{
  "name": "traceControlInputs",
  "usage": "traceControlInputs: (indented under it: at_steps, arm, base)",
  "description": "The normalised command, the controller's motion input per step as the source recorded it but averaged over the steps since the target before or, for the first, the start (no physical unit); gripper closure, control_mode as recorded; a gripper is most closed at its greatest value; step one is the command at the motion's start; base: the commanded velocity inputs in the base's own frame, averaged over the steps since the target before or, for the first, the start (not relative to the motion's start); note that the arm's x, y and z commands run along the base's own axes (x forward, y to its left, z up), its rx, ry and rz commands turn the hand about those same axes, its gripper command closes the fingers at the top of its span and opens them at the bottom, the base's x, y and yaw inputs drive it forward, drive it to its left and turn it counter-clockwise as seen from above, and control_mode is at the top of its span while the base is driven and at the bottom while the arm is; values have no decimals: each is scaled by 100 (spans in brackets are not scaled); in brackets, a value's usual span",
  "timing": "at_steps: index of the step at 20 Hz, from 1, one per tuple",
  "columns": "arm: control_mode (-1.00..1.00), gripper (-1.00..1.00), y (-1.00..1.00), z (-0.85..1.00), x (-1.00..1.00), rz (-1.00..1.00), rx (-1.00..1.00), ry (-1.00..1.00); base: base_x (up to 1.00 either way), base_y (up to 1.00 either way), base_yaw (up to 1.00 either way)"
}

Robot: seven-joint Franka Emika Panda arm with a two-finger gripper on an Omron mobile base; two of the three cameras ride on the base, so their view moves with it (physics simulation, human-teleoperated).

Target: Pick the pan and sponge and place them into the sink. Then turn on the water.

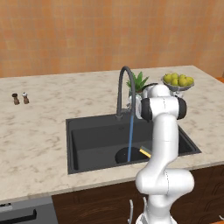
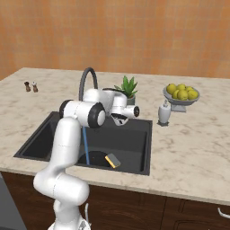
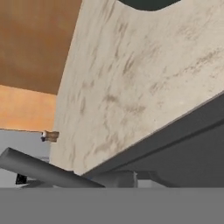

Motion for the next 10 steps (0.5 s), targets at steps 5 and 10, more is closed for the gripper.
traceControlInputs:
  at_steps: [5,10]
  arm:
    - [-100,100,0,-11,1,-4,2,12]
    - [-100,100,0,-2,0,0,0,1]
  base:
    - [0,0,0]
    - [0,0,0]
